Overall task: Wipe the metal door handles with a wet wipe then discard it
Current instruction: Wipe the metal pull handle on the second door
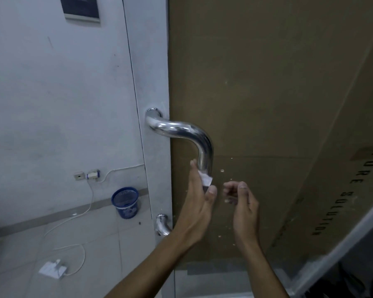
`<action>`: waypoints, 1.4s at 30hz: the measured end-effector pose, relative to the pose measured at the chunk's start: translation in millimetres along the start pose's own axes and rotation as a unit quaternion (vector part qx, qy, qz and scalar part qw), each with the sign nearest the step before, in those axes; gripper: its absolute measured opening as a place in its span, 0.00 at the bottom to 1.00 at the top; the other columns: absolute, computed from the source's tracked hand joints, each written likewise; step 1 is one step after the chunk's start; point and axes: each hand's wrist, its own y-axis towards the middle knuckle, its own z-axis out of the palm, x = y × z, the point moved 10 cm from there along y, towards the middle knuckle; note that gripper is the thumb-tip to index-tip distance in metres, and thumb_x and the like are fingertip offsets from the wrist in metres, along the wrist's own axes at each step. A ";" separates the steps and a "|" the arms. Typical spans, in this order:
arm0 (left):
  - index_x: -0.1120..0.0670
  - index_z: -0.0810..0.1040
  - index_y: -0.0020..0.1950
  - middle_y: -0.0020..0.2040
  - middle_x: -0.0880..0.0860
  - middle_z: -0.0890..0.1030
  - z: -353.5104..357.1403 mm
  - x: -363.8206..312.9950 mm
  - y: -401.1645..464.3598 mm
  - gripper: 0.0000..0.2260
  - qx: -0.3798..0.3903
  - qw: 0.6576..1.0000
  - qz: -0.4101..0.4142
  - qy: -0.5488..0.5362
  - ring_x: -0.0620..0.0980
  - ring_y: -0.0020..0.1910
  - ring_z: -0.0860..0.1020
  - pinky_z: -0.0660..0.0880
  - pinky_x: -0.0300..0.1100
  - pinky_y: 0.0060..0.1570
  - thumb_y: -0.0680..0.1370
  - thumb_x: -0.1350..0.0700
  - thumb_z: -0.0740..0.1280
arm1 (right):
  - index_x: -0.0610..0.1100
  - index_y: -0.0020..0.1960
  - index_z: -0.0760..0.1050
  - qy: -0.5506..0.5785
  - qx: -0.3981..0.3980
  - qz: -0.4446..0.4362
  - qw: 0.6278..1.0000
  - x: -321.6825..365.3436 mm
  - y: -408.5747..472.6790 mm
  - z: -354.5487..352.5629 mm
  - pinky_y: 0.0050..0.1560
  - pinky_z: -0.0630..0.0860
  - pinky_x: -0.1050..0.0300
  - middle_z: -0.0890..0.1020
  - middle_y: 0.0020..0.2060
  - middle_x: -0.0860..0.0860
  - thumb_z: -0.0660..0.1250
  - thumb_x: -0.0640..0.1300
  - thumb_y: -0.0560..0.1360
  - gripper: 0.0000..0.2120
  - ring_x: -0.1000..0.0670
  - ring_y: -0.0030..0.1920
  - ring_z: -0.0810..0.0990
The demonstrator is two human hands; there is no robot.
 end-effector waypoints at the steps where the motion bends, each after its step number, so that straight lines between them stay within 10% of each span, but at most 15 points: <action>1: 0.34 0.32 0.74 0.74 0.29 0.36 -1.6 -12.1 4.2 0.34 -0.019 0.999 0.024 0.013 0.29 0.73 0.41 0.45 0.37 0.68 0.76 0.28 0.48 | 0.49 0.43 0.80 0.005 0.001 0.005 1.000 0.0 0.6 -0.3 0.39 0.74 0.66 0.83 0.38 0.53 0.53 0.55 0.79 0.19 0.56 0.40 0.79; 11: 0.55 0.36 0.78 0.79 0.56 0.36 6.5 -30.9 -10.3 0.36 -0.109 0.951 0.176 0.231 0.56 0.79 0.43 0.50 0.52 0.76 0.81 0.38 0.50 | 0.54 0.43 0.82 0.016 0.003 0.019 1.000 -1.5 7.1 -8.8 0.41 0.75 0.65 0.83 0.38 0.52 0.51 0.58 0.80 0.22 0.54 0.41 0.81; 19: 0.40 0.32 0.76 0.78 0.40 0.37 -4.0 -53.4 8.7 0.32 -0.139 0.982 0.101 0.074 0.43 0.78 0.40 0.46 0.53 0.76 0.80 0.34 0.48 | 0.47 0.40 0.81 0.046 0.010 0.025 0.999 -2.7 16.7 -9.5 0.38 0.75 0.63 0.83 0.35 0.48 0.51 0.56 0.80 0.24 0.52 0.37 0.81; 24: 0.28 0.52 0.69 0.63 0.21 0.60 -18.0 -72.8 16.2 0.18 -0.088 0.992 0.078 -0.036 0.22 0.63 0.61 0.64 0.25 0.60 0.80 0.35 0.50 | 0.45 0.39 0.80 0.068 0.032 0.040 0.996 -9.0 16.1 4.5 0.36 0.75 0.64 0.83 0.33 0.49 0.52 0.56 0.79 0.23 0.53 0.35 0.80; 33: 0.55 0.72 0.59 0.56 0.52 0.76 -15.8 -18.4 11.5 0.21 0.046 0.995 -0.075 -0.055 0.43 0.56 0.75 0.69 0.37 0.56 0.79 0.42 0.48 | 0.53 0.39 0.82 0.059 0.058 0.062 0.995 -30.4 2.6 8.7 0.37 0.76 0.64 0.83 0.34 0.50 0.52 0.63 0.77 0.24 0.52 0.37 0.81; 42: 0.49 0.59 0.72 0.61 0.42 0.70 11.4 56.9 -37.5 0.19 0.006 0.988 -0.155 -0.003 0.40 0.62 0.69 0.67 0.29 0.55 0.81 0.60 0.56 | 0.55 0.52 0.79 0.011 0.098 0.116 0.988 -73.6 -29.4 4.2 0.51 0.73 0.61 0.83 0.49 0.61 0.51 0.58 0.79 0.19 0.60 0.53 0.80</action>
